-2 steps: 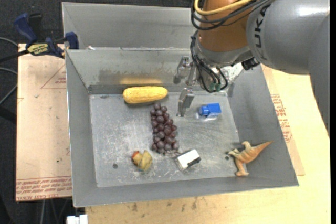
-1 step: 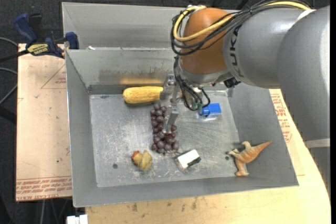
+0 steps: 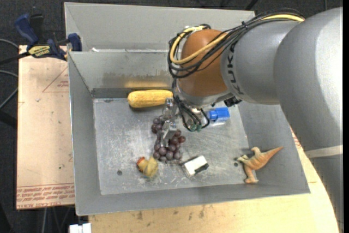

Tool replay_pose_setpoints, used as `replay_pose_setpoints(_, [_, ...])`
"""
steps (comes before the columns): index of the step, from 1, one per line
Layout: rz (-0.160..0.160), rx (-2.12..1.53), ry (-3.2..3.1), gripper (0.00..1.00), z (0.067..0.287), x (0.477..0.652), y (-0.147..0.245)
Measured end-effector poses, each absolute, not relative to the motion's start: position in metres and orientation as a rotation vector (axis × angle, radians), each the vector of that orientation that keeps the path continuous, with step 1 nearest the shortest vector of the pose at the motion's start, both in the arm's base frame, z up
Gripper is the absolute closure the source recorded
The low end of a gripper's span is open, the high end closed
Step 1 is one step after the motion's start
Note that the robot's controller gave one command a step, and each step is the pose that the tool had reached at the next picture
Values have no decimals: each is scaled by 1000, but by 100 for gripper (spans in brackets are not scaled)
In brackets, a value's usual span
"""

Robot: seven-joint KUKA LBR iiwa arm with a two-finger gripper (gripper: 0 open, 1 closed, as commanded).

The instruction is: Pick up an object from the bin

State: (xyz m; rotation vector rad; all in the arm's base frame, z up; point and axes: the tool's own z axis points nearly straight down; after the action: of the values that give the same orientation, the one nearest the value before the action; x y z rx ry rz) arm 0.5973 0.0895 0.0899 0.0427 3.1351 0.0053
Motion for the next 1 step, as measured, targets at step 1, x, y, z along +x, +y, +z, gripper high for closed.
replay_pose_setpoints(1, [5, 44, 3135, 100, 90, 597, 89])
